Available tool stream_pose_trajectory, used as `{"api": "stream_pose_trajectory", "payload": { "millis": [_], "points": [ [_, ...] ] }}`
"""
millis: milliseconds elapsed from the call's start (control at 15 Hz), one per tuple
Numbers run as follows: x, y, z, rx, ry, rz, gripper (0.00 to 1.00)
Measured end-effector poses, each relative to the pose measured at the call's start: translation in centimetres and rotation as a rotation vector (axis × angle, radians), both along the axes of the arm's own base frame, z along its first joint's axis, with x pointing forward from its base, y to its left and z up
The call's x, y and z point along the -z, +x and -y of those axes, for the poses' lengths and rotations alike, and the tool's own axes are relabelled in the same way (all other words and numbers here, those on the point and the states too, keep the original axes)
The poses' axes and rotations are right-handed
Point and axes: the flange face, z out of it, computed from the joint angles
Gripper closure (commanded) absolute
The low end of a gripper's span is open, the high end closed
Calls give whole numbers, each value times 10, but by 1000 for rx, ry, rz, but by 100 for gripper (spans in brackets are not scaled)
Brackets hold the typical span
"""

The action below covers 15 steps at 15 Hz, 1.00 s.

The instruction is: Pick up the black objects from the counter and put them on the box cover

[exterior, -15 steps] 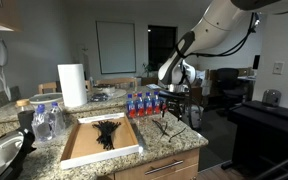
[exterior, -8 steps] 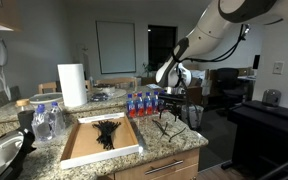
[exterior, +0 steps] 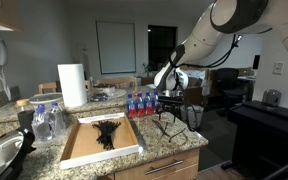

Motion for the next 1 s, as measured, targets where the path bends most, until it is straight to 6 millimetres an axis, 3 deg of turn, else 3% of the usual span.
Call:
{"api": "stream_pose_trajectory", "payload": {
  "millis": [467, 733, 800, 867, 1000],
  "points": [
    [22, 22, -32, -122, -6, 2, 0],
    [35, 28, -40, -143, -10, -17, 0],
    [35, 29, -40, -147, -11, -22, 25],
    [35, 30, -40, -149, -12, -24, 26],
    [33, 32, -40, -151, -14, -22, 39]
  ]
}}
